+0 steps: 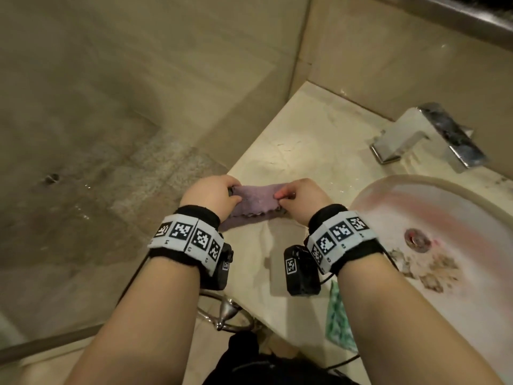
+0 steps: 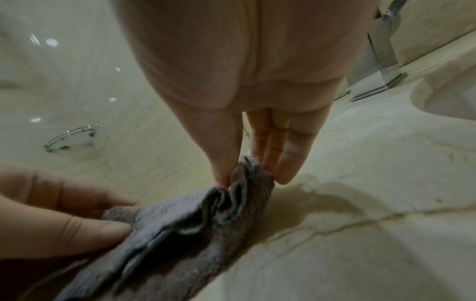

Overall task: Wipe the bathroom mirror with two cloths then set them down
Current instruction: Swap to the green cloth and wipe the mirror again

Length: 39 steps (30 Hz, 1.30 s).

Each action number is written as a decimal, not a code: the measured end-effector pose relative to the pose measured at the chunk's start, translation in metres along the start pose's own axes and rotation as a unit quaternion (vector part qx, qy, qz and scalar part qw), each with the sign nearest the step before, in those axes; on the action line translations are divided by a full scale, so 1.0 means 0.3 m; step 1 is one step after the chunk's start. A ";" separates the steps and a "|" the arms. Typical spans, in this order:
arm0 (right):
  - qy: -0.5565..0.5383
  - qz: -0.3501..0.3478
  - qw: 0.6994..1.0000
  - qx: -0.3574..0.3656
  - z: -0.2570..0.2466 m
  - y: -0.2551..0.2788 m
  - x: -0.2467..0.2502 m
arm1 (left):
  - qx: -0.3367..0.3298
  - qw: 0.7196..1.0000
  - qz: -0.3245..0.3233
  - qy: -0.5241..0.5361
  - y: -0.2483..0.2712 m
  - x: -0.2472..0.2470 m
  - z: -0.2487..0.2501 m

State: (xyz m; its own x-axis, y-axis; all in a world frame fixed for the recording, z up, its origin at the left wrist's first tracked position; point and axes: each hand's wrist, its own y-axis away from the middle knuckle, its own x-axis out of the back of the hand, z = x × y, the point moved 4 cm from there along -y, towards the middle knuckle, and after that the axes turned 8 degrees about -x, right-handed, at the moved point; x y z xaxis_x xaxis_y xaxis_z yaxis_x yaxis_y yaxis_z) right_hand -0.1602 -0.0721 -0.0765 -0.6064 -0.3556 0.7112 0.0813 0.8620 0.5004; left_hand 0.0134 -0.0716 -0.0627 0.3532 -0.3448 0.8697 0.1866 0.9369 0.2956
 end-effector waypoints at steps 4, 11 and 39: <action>0.109 0.005 0.994 -0.004 0.003 -0.004 0.010 | 0.007 0.999 -0.026 -0.033 -0.031 -0.029 0.003; 0.011 0.025 0.999 -0.037 0.093 0.037 0.113 | -0.026 0.998 0.025 -0.051 -0.030 -0.020 0.128; -0.071 0.051 0.991 -0.106 0.753 0.420 0.386 | -0.156 0.941 -0.237 -0.187 0.246 -0.458 0.764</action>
State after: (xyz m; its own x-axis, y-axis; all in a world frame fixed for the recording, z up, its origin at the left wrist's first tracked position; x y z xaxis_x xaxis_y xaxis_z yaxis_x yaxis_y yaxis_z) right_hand -0.3987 0.0769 -0.0426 -0.6908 -0.2021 0.6943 0.3030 0.7909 0.5317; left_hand -0.2317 0.0581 -0.0699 -0.1736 -0.6197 0.7654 0.5215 0.6014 0.6053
